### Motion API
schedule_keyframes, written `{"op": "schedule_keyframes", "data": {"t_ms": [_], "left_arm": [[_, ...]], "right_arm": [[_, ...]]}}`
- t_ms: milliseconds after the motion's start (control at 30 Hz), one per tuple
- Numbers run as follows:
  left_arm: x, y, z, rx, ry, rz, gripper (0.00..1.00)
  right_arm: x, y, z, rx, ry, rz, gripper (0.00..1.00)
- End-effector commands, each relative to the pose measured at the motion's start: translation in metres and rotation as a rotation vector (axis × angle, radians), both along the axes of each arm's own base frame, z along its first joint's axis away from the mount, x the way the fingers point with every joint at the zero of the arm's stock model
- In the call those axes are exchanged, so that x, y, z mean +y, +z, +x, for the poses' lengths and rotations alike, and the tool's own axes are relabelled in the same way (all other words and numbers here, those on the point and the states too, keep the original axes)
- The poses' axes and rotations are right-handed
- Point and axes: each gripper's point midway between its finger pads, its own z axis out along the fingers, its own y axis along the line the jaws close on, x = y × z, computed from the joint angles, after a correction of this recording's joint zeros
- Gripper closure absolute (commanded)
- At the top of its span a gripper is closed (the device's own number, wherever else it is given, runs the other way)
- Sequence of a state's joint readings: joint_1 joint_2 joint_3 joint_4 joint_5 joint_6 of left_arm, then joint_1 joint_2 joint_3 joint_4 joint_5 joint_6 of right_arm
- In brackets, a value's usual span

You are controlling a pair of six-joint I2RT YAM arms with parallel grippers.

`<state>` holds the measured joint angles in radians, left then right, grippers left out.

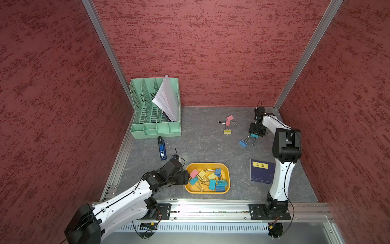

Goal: Put the binder clips in the storage box
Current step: Pick up the binder clip at the center of the board, then place the binder clip in the storage box.

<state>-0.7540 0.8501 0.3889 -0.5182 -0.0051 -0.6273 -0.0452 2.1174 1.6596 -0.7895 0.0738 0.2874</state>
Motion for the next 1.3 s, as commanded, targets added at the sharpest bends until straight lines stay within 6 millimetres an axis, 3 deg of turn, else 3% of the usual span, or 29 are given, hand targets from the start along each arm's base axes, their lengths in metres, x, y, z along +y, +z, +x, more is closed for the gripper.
{"op": "schedule_keyframes", "data": {"t_ms": [0,133,267,367,433,567,833,1100,1200,1267], "left_arm": [[-0.002,0.004,0.003,-0.023,-0.006,-0.002,0.15],[-0.002,0.004,0.004,-0.026,-0.006,-0.003,0.15],[-0.002,0.005,0.003,-0.028,-0.006,-0.007,0.15],[-0.002,0.005,0.003,-0.029,-0.006,-0.008,0.14],[-0.002,0.006,0.003,-0.033,-0.005,-0.008,0.14],[-0.001,0.006,0.003,-0.033,-0.003,-0.006,0.15],[-0.001,0.006,0.004,-0.035,-0.003,-0.002,0.14],[-0.001,0.005,0.003,-0.034,-0.001,-0.001,0.14],[-0.001,0.006,0.004,-0.035,-0.001,-0.002,0.14],[0.000,0.005,0.003,-0.033,-0.001,0.001,0.14]], "right_arm": [[0.037,0.081,0.009,-0.202,0.116,0.064,0.53],[0.125,0.112,-0.020,-0.271,0.379,0.156,0.54],[0.226,0.123,-0.076,-0.277,0.685,0.225,0.54],[0.281,0.126,-0.125,-0.265,0.857,0.242,0.54],[0.303,0.126,-0.152,-0.251,0.905,0.288,0.54],[0.327,0.118,-0.199,-0.236,0.981,0.325,0.54],[0.359,0.081,-0.259,-0.172,1.114,0.367,0.52],[0.385,0.059,-0.272,-0.131,1.159,0.392,0.48],[0.384,0.049,-0.272,-0.096,1.146,0.375,0.39],[0.381,0.048,-0.270,-0.094,1.130,0.359,0.27]]}}
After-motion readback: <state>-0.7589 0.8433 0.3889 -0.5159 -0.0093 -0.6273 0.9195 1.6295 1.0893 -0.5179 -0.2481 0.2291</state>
